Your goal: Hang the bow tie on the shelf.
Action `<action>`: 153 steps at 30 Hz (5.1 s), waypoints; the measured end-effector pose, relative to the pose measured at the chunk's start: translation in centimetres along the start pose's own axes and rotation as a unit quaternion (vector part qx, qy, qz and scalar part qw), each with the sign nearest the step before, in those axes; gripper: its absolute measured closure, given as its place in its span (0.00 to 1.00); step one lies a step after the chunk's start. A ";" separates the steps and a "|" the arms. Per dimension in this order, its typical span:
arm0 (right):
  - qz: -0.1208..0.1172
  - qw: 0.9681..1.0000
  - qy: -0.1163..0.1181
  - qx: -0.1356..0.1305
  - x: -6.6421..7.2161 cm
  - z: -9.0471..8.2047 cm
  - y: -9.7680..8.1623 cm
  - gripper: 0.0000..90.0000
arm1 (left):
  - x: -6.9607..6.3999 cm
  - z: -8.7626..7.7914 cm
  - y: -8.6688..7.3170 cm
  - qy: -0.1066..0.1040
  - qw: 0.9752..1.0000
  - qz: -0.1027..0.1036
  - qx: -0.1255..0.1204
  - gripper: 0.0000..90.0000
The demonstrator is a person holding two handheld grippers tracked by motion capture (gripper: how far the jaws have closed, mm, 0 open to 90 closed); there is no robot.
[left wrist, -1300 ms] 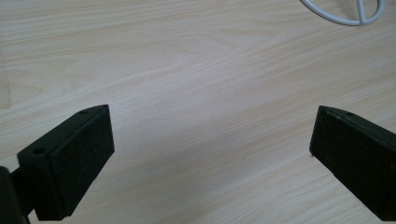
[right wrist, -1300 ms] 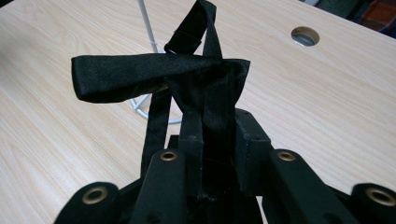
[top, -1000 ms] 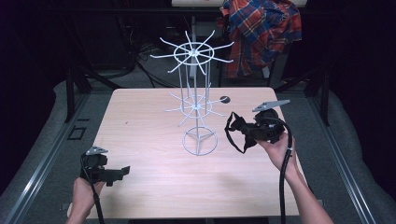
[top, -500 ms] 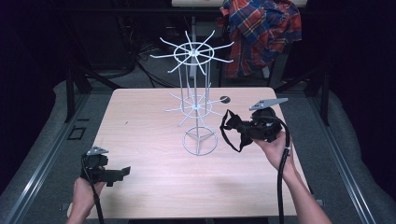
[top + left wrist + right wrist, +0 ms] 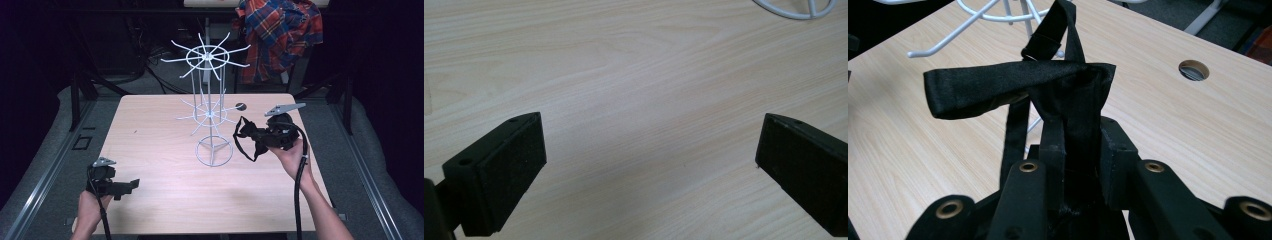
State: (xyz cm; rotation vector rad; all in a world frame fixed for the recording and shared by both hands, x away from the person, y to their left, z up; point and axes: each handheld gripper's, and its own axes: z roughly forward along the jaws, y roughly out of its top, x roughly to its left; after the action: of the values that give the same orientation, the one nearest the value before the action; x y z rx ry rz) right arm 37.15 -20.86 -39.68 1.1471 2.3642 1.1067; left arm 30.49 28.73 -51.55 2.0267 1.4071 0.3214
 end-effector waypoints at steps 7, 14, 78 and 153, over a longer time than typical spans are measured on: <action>0.004 1.000 -0.004 0.009 -0.3 0.9 0.0 0.83 | 0.0 0.1 0.0 -0.001 1.000 -0.002 0.001 0.00; 0.012 1.000 -0.006 0.020 -1.0 1.6 -0.2 0.83 | 0.0 0.2 -0.1 -0.001 1.000 -0.002 0.005 0.00; 0.030 0.998 0.031 0.034 -0.2 7.0 0.8 0.81 | -0.2 0.4 -0.3 -0.004 1.000 0.015 0.023 0.00; 0.030 0.996 0.049 0.062 0.0 2.8 -1.8 0.38 | -1.2 0.4 0.0 0.001 0.999 0.031 0.014 0.00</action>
State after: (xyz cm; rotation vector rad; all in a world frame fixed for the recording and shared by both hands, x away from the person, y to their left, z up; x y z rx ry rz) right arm 37.67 -20.11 -42.86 1.2386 2.5209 1.0700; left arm 30.21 27.49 -51.63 2.0974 1.3590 0.3328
